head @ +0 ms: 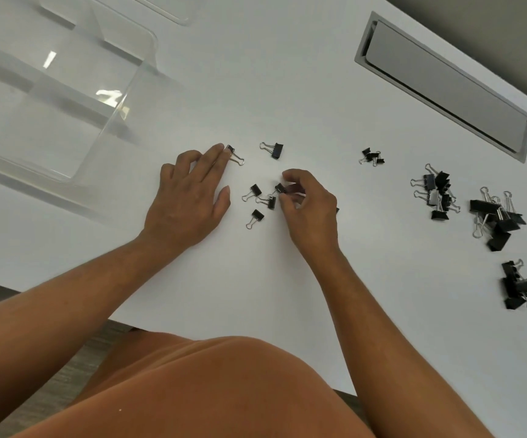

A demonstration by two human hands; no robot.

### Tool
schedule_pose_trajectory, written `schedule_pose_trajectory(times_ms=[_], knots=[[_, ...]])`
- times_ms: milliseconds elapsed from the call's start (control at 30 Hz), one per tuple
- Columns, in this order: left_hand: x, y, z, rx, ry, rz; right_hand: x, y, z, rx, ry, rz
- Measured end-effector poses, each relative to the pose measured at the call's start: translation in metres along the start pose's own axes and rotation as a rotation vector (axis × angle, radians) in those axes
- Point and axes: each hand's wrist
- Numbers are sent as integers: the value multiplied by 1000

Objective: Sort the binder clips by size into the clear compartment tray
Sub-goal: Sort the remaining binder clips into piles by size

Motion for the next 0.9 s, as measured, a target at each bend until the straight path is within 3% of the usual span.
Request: schedule_pose_trajectory(times_ms=[133, 300, 500, 700, 900], knots=[[0, -1, 1, 13, -2, 2, -3, -2, -2, -58, -12, -78], [1, 0, 1, 14, -7, 10, 2, -6, -3, -69, 56, 80], [0, -2, 1, 33, -22, 21, 32, 29, -2, 162, -264, -241], [0, -2, 1, 38, 0, 27, 59, 57, 9, 290, -467, -72], [1, -4, 0, 69, 12, 37, 62, 53, 4, 200, -478, -81]])
Point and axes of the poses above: each hand's wrist, its own x-axis away from the middle knuckle, its own y-axis out of the palm, z = x × y, and after that the axes turned 9 degrees about z, right-handed
